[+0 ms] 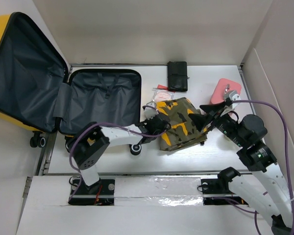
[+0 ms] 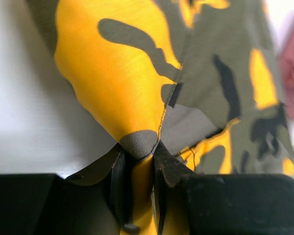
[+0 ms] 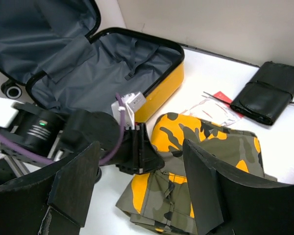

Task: Pack the luggage

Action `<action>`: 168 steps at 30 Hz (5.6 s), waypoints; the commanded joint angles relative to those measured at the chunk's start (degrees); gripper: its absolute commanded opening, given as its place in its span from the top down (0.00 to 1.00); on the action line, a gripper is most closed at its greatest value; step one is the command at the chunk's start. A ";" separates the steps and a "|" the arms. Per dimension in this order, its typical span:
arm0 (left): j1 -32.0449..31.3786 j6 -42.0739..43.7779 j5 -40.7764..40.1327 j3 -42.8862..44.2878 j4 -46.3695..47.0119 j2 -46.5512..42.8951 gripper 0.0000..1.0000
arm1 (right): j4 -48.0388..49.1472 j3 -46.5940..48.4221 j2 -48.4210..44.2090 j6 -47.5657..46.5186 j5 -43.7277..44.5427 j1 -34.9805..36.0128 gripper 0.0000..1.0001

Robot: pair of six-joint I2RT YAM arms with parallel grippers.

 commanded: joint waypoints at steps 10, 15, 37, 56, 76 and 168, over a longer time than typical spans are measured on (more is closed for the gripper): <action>18.94 29.46 25.73 18.55 -11.78 -18.34 1.00 | 23.37 -7.81 3.97 7.99 2.91 0.44 0.27; 33.51 37.18 37.61 25.08 -17.66 -17.46 1.00 | 26.49 -9.76 10.22 6.77 4.39 0.97 0.27; 71.52 46.68 41.07 12.26 -12.76 -12.81 1.00 | 28.95 -15.38 8.21 4.48 8.79 0.97 0.24; 68.37 34.39 25.30 7.44 -12.69 -25.49 0.42 | 24.03 -7.40 28.22 1.84 15.12 0.97 0.95; 48.85 42.12 55.63 -13.40 -11.88 -65.61 0.57 | -2.67 47.96 89.94 6.67 29.27 0.98 0.29; 34.78 41.85 23.47 -11.38 -20.58 -80.91 0.59 | 16.99 25.49 65.09 11.68 14.00 -2.90 1.00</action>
